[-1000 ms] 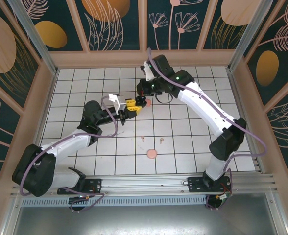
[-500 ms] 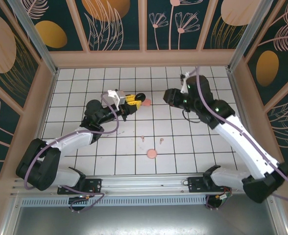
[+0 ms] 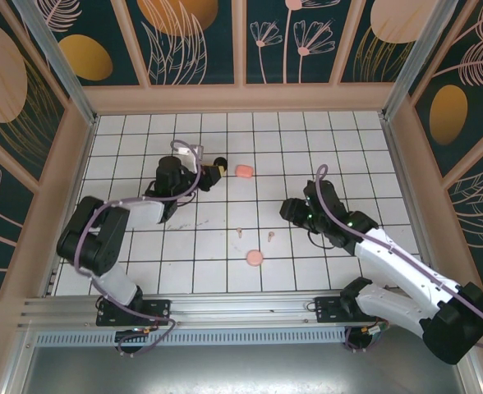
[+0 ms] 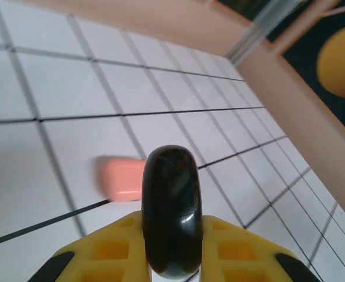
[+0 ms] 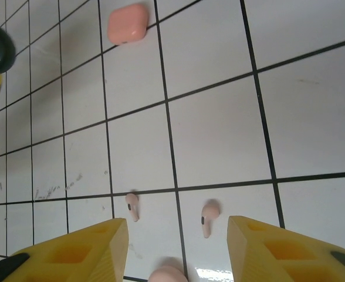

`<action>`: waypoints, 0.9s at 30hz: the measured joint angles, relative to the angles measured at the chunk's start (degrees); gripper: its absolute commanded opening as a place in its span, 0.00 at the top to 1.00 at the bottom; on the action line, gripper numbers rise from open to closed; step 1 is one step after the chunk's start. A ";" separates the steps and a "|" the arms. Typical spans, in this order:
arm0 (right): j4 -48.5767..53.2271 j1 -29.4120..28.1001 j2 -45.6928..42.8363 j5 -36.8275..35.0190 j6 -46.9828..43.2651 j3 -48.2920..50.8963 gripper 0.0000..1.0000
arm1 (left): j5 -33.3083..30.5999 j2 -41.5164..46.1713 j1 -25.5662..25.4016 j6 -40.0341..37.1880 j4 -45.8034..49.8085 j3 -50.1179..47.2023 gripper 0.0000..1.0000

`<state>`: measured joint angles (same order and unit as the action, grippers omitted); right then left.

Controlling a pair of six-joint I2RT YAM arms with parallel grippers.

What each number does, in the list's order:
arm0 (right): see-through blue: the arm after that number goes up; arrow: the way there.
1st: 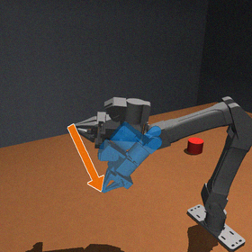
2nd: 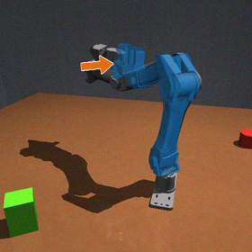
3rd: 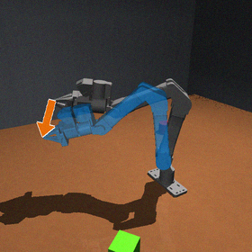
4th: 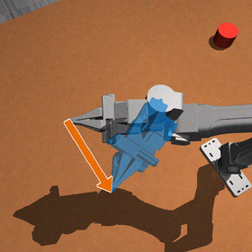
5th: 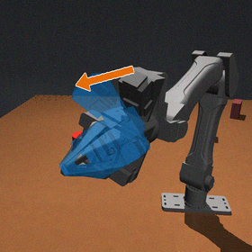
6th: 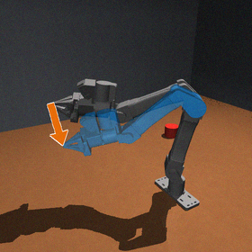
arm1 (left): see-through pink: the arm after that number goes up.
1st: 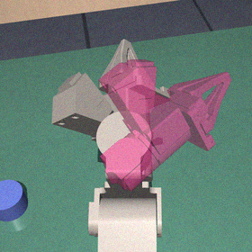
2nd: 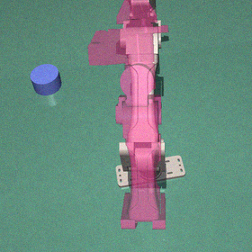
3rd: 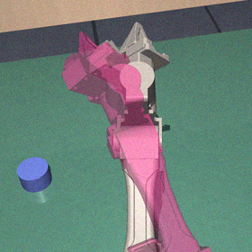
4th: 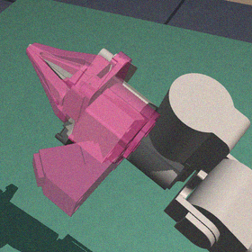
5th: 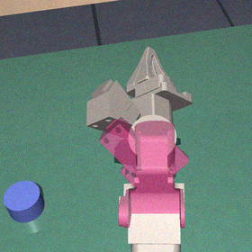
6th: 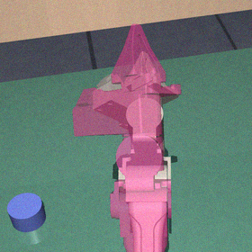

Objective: Insert wireless bluetooth earbuds into charging case

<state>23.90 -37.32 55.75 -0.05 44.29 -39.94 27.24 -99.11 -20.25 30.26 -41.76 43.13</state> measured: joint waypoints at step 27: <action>2.71 -6.64 7.26 -8.20 1.68 -8.52 0.41 | 7.39 -19.67 3.26 2.71 11.82 15.02 0.58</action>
<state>26.61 -43.97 63.00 -8.25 45.98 -48.47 34.63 -118.78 -16.99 32.97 -29.93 58.15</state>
